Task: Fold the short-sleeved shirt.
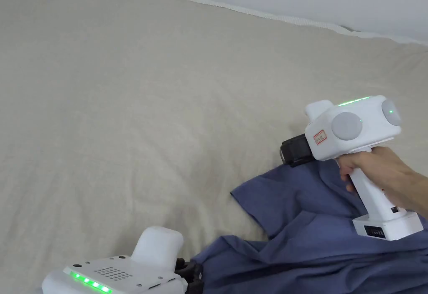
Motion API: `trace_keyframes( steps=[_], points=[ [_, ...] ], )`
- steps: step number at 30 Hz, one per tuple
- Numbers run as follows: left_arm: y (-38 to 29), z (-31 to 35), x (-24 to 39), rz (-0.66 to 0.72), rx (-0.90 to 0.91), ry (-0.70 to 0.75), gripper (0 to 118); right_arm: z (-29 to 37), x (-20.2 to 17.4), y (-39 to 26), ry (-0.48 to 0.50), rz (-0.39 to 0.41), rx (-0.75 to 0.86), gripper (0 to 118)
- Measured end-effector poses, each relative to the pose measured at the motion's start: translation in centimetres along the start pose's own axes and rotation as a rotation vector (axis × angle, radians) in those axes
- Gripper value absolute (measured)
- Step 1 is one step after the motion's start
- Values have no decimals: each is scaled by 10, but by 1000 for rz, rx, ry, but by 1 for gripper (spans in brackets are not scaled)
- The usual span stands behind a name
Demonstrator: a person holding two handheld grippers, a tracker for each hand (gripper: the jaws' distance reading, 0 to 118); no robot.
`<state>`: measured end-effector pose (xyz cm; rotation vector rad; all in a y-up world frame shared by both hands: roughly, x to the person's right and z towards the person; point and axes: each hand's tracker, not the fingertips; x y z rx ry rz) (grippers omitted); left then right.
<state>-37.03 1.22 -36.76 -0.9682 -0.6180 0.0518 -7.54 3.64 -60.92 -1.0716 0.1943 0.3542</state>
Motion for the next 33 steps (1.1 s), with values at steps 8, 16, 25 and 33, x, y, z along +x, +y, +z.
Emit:
trace_keyframes(
  steps=[8,16,25,33],
  points=[
    [-2,-1,-1,10,-9,-3,6,3,17,-7,41,-98,-4,4],
    [5,12,2,19,-6,1,6,43,20,-17,13,-102,100,3],
    [31,59,20,20,75,34,6,150,56,-32,-50,-152,240,3],
    [66,126,41,-6,167,129,6,287,119,-89,-149,-285,406,3]
  ],
)
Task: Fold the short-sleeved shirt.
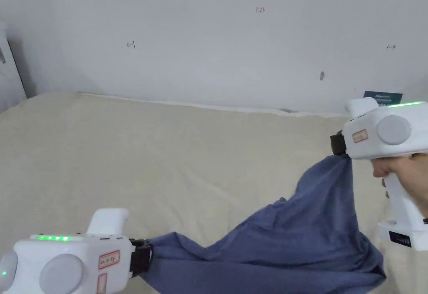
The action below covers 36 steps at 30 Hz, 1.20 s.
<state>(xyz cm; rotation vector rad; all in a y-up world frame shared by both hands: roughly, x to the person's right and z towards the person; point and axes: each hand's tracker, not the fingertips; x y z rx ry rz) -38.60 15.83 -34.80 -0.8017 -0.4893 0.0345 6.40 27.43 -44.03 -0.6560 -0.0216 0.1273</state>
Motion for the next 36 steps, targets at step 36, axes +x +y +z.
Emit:
trace_keyframes(
  steps=[36],
  points=[
    [209,185,50,-40,308,181,6,287,143,33,-230,-210,404,3]
  ],
)
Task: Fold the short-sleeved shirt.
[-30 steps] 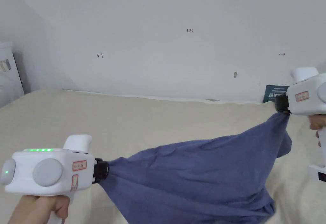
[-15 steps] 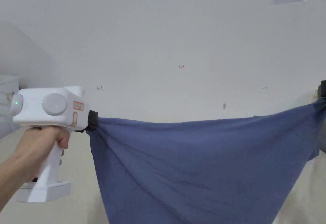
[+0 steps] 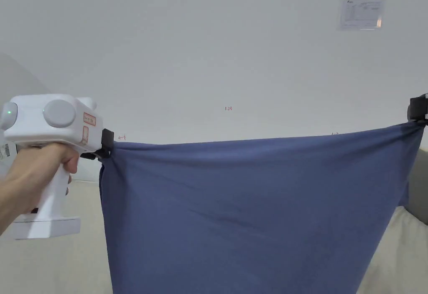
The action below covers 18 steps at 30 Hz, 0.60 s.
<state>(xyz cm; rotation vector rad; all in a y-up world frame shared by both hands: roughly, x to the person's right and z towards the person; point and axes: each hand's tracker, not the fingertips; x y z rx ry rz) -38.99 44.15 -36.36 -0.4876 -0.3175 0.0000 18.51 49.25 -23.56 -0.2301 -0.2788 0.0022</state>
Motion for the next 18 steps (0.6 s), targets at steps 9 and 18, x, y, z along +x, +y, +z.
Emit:
trace_keyframes(
  steps=[9,18],
  points=[
    [47,-20,-2,-22,34,32,6,-22,-5,43,-44,14,18,3],
    [101,-58,0,-10,80,54,6,-71,-9,81,-70,38,43,3]
  ],
)
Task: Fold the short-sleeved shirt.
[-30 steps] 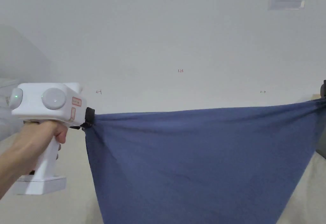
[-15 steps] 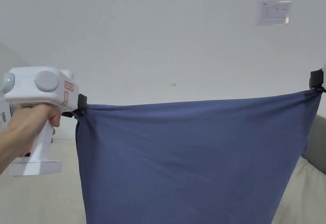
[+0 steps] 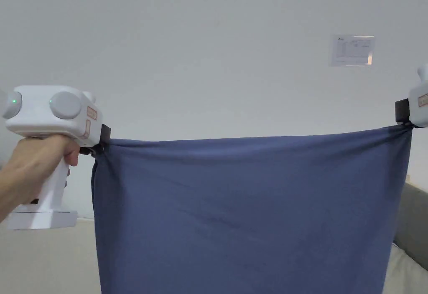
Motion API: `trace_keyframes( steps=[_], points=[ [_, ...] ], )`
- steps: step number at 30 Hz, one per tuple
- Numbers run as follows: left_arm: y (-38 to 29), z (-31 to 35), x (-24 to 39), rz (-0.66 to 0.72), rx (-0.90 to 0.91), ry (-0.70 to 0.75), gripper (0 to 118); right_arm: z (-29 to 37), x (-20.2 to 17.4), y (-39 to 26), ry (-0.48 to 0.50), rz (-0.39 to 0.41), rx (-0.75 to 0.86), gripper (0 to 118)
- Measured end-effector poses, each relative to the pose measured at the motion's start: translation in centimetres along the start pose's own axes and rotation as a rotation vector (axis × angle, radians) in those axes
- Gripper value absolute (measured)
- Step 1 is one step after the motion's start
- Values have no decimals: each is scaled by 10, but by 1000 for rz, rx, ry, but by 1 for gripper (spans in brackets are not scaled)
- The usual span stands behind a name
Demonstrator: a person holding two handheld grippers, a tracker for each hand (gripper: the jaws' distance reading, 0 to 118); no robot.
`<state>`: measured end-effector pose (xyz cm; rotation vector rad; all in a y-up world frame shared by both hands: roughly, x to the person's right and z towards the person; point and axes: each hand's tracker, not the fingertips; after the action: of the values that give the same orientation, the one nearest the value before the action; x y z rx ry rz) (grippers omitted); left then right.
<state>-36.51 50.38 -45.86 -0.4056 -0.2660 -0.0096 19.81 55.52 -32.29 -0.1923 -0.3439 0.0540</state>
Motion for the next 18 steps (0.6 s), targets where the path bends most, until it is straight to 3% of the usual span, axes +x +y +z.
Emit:
trace_keyframes(
  steps=[18],
  points=[
    [77,-157,9,8,16,77,6,-174,-32,36,-42,39,-4,3]
  ],
)
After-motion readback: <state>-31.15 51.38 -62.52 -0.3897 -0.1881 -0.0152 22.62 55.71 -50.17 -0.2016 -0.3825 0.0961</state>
